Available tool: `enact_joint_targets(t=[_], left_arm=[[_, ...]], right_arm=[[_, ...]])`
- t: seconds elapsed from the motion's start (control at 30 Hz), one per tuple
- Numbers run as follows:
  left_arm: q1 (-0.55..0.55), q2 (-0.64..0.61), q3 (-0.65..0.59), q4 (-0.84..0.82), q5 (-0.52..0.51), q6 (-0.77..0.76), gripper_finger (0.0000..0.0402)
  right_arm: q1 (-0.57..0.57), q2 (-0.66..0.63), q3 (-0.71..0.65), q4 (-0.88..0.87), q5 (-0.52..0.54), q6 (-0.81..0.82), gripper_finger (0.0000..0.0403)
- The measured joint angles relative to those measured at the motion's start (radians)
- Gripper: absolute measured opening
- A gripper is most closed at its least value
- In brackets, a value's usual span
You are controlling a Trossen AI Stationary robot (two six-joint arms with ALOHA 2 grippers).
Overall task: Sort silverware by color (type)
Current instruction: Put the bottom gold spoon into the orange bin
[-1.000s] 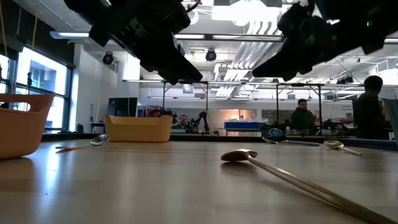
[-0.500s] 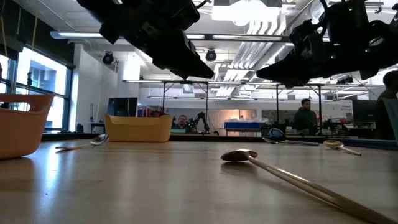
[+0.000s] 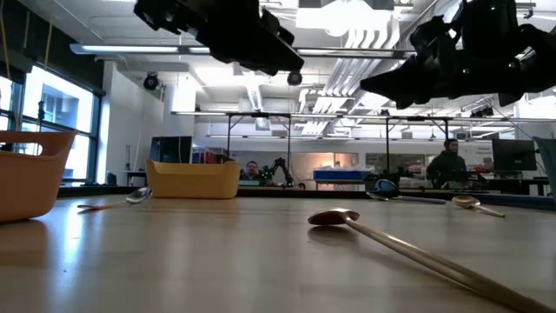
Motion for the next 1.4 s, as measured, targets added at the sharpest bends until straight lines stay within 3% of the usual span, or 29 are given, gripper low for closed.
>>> enact_joint_targets(t=[0.13,0.27,0.57,0.77,0.93,1.07,1.4], left_arm=[[-0.057,0.000,0.028,-0.058,-0.076,0.002,0.0036],[-0.088,0.042,0.082,-0.148,-0.081,0.002,0.0075],[-0.101,0.284,0.328,-0.321,-0.029,0.166,0.0131],[-0.102,0.420,0.463,-0.431,-0.028,0.271,0.0129],[-0.106,0.491,0.505,-0.447,-0.041,0.356,0.0117],[-0.114,0.509,0.511,-0.443,-0.094,0.432,0.0110],[-0.111,0.519,0.512,-0.431,-0.107,0.480,0.0080]], right_arm=[[0.001,-0.025,0.000,-0.010,-0.021,-0.003,0.0000],[-0.004,-0.035,0.000,-0.015,-0.021,-0.019,0.0000],[-0.012,-0.035,0.001,-0.042,-0.020,-0.023,0.0000],[-0.012,-0.035,0.001,-0.055,-0.020,-0.004,0.0000],[-0.012,-0.044,0.001,-0.070,-0.020,0.000,0.0000],[-0.012,-0.050,0.001,-0.074,-0.020,0.004,0.0000],[-0.012,-0.051,0.001,-0.075,-0.019,0.009,0.0000]])
